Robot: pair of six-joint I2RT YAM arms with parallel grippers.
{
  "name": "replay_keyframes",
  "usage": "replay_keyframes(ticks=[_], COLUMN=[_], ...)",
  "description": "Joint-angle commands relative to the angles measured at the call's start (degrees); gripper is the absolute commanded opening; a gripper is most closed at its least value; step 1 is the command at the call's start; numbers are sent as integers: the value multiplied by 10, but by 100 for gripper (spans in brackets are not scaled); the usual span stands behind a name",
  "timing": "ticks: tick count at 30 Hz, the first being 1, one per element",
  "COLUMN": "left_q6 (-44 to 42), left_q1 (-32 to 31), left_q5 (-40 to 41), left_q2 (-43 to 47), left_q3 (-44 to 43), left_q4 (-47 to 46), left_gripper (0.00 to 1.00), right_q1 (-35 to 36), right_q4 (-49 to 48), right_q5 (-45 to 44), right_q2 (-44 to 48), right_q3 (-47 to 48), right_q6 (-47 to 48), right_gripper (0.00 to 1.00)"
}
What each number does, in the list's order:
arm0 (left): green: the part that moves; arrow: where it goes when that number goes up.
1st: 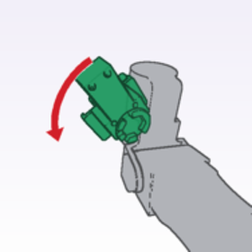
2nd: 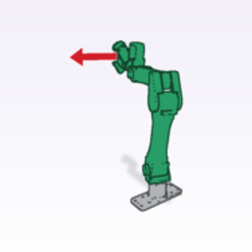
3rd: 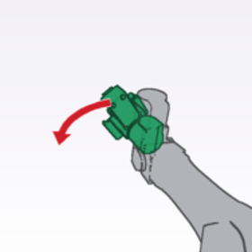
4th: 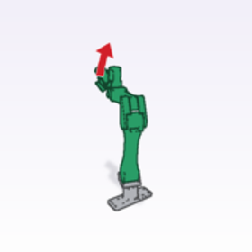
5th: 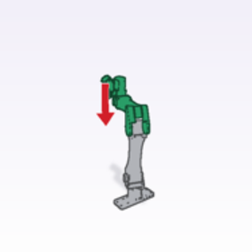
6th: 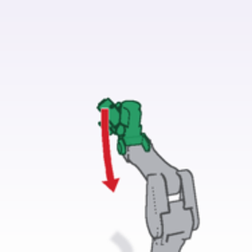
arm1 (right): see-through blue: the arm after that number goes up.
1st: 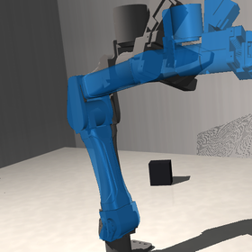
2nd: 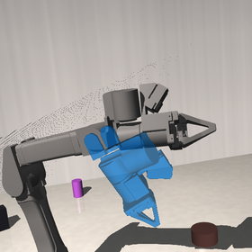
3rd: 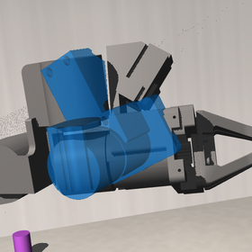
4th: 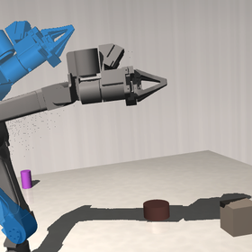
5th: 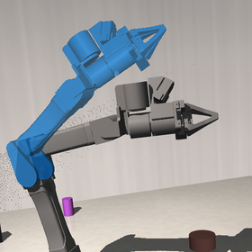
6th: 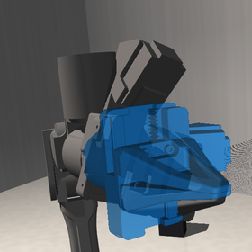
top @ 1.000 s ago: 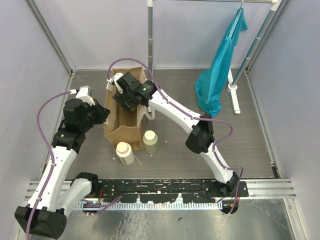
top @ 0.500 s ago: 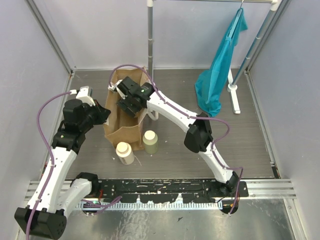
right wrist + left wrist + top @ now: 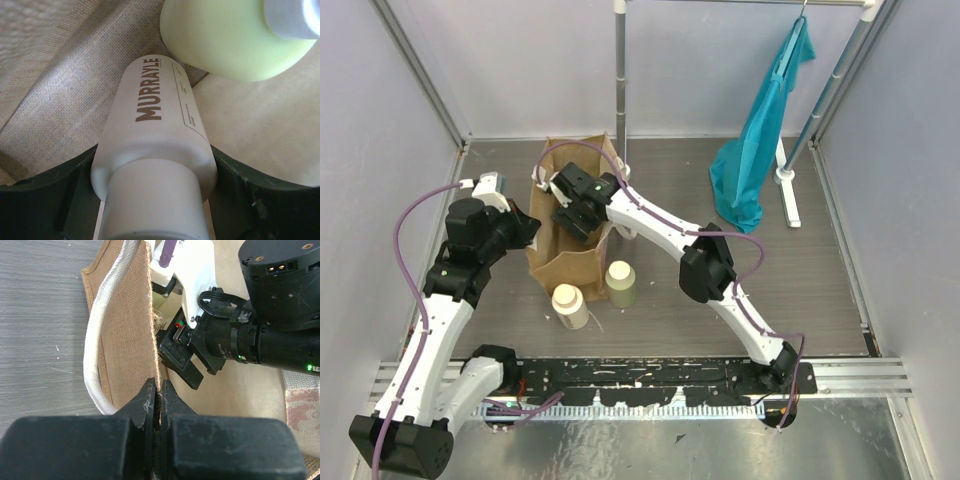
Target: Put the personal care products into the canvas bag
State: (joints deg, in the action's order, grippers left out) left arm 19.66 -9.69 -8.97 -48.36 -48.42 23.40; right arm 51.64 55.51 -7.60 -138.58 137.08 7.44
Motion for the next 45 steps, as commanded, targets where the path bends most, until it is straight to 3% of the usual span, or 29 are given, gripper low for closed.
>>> replay_keyframes(ticks=[1,8,31,45], left_q6=[-3,-3,-1,-1], left_q1=[-1,-2,-2,-1], left_q5=[-18,-14,13,23], left_q2=[9,3,25,17], left_q3=[13,15,-9,-27], left_q4=[3,-1,39,52], left_gripper=[0,0,0,0], right_q1=[-9,-11,-13,-13], right_q4=[-17,-25,-116,-142], right_q5=[-15,-12,-36,-43], right_q2=[10,8,110,239], right_q3=[35,24,-19,-46], right_q6=[13,13,12,5], right_gripper=[10,26,97,100])
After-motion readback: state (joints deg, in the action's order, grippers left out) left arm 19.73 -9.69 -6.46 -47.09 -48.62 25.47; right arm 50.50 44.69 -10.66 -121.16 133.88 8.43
